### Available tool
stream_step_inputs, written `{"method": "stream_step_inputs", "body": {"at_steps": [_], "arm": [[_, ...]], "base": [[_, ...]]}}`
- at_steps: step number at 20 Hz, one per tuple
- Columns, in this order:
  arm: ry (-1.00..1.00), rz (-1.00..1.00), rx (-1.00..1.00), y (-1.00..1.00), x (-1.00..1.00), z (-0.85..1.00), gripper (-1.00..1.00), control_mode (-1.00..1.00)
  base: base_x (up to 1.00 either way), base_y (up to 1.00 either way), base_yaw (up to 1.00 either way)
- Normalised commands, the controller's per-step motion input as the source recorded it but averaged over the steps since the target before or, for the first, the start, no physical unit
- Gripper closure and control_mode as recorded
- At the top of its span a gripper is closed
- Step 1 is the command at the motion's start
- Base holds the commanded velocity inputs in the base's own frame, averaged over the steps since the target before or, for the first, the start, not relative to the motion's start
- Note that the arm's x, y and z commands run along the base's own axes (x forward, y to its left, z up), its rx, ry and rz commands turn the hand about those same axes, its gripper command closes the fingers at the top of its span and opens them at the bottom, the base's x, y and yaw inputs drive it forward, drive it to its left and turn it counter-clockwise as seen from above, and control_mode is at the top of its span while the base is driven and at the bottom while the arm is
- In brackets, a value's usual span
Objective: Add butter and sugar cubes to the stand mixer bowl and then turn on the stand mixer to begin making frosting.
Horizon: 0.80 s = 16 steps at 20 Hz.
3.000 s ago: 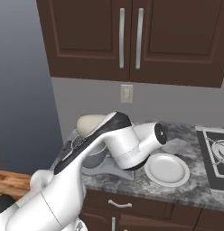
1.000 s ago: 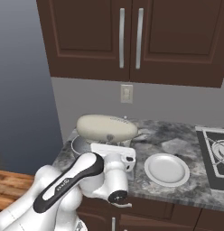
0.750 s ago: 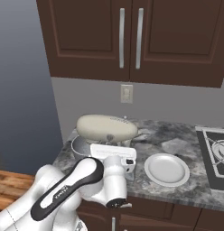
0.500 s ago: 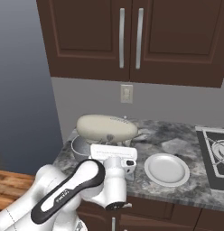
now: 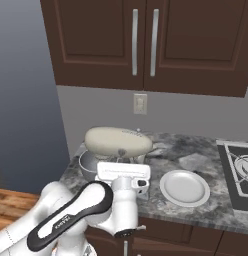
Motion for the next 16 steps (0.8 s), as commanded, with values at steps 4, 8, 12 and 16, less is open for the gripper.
{"method": "stream_step_inputs", "body": {"at_steps": [4,8,12,16], "arm": [[0.0,-0.04,0.0,0.6,0.05,0.0,-1.0,-1.0],[0.02,-0.02,0.0,0.44,0.17,0.05,-1.0,-1.0],[0.07,-0.01,0.0,0.22,0.21,0.0,-1.0,-1.0],[0.01,0.0,0.0,0.02,0.09,-0.16,-1.0,-1.0]], "base": [[0.0,0.0,0.0],[0.0,0.0,0.0],[0.0,0.0,0.0],[0.0,0.0,0.0]]}}
